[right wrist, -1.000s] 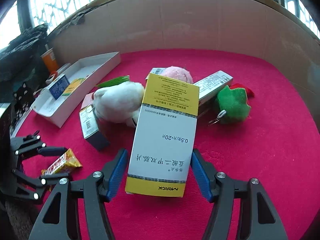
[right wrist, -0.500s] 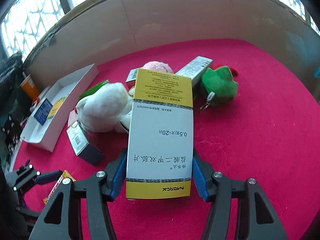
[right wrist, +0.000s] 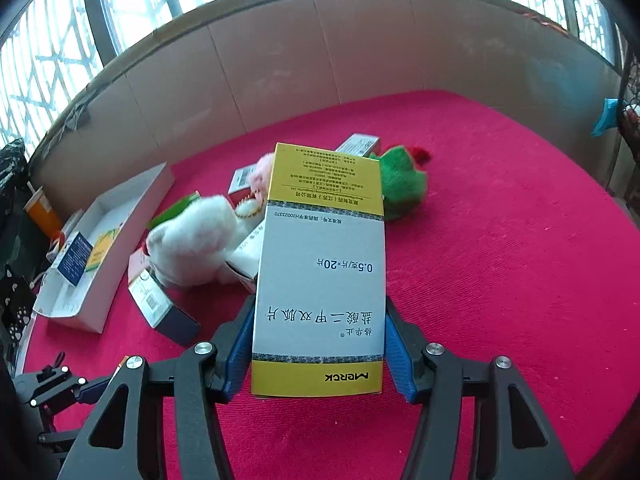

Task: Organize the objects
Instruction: 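Carry the snack bar and MERCK box with both grippers over the white tray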

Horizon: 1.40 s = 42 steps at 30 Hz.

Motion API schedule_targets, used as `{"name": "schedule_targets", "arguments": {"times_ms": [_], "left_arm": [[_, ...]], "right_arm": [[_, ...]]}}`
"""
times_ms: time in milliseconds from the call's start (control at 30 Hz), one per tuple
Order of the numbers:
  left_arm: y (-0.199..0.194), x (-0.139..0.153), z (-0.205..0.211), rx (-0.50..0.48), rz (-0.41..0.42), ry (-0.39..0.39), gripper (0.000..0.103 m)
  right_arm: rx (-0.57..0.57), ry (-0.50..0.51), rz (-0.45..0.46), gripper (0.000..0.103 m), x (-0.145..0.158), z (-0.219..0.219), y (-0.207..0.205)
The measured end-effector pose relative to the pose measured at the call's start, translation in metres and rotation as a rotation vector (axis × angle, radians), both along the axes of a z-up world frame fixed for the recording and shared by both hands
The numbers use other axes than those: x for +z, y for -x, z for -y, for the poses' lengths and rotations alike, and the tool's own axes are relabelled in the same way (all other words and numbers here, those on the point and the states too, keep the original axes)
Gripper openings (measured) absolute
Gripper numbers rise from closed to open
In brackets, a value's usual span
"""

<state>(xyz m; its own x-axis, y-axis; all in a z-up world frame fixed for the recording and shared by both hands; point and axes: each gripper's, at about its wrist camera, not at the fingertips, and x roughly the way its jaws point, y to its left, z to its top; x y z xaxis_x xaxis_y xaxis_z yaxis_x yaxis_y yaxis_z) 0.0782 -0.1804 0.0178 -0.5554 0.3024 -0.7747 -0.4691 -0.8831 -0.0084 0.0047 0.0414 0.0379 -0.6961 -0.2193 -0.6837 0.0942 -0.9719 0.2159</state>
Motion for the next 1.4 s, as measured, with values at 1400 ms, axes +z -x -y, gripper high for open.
{"name": "schedule_targets", "arguments": {"times_ms": [1400], "left_arm": [[-0.020,0.042,0.035,0.089,-0.242,-0.070,0.021]], "right_arm": [[0.059,0.028,-0.059,0.062,0.048,0.052,-0.019]]}}
